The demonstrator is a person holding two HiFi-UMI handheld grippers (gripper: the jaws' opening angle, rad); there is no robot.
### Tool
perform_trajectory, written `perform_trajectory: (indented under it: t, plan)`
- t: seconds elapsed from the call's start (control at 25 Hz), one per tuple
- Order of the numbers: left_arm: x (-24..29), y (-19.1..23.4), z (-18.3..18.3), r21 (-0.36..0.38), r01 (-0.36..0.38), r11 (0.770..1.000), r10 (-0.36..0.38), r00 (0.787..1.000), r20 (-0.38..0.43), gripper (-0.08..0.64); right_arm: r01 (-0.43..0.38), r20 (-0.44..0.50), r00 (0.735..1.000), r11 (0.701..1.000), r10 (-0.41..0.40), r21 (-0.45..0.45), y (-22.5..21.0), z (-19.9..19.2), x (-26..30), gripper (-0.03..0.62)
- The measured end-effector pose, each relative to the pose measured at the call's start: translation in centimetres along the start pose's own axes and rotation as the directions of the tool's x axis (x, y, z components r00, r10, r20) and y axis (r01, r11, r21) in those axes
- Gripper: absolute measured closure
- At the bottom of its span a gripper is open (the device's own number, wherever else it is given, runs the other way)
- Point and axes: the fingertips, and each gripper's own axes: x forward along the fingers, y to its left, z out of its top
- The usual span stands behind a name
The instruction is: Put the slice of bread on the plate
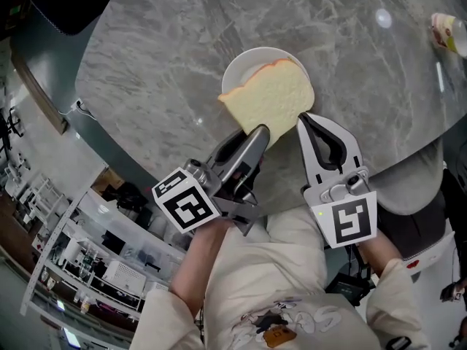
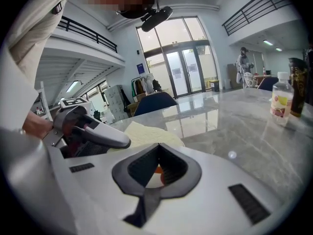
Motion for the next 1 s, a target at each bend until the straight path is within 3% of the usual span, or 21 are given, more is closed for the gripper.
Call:
perform_trajectory:
  t: [0.16, 0.36, 0.52, 0.6, 0.72, 1.0]
  plan:
    - [0.0, 0.7, 0.8, -0.022, -0.041, 0.999, 0.041, 0.999, 0.007, 0.463, -0.005, -0.024, 1.000, 1.000, 0.004, -0.021, -0.2, -0.6, 1.4, 0.589]
    - [0.1, 1.2, 1.3, 0.068, -0.119, 0.991, 0.120, 0.993, -0.015, 0.463, 0.002, -0.068, 0.998, 0.999, -0.005, -0.039, 0.0, -1.3, 2.5, 0.589]
    - [-0.6, 0.8, 1.9, 0.114, -0.116, 0.987, 0.116, 0.993, 0.005, 0.459, -0.002, -0.081, 0.997, 1.000, 0.000, -0.027, 0.4, -1.2, 3.2, 0.589]
    - [-1.0, 0.7, 2.0, 0.130, -0.122, 0.984, 0.123, 0.992, 0.001, 0.414, 0.013, -0.081, 0.997, 0.997, -0.019, -0.076, 0.4, -1.1, 3.3, 0.589]
    - [-1.9, 1.2, 2.3, 0.164, -0.165, 0.973, 0.166, 0.986, 0.009, 0.407, 0.049, -0.097, 0.993, 0.989, -0.063, -0.138, 0.6, -1.5, 3.4, 0.589]
    - [-3.4, 1.2, 2.6, 0.097, -0.140, 0.985, 0.136, 0.990, 0.040, 0.405, 0.097, -0.120, 0.987, 0.989, -0.110, -0.113, 0.0, -1.7, 3.6, 0.589]
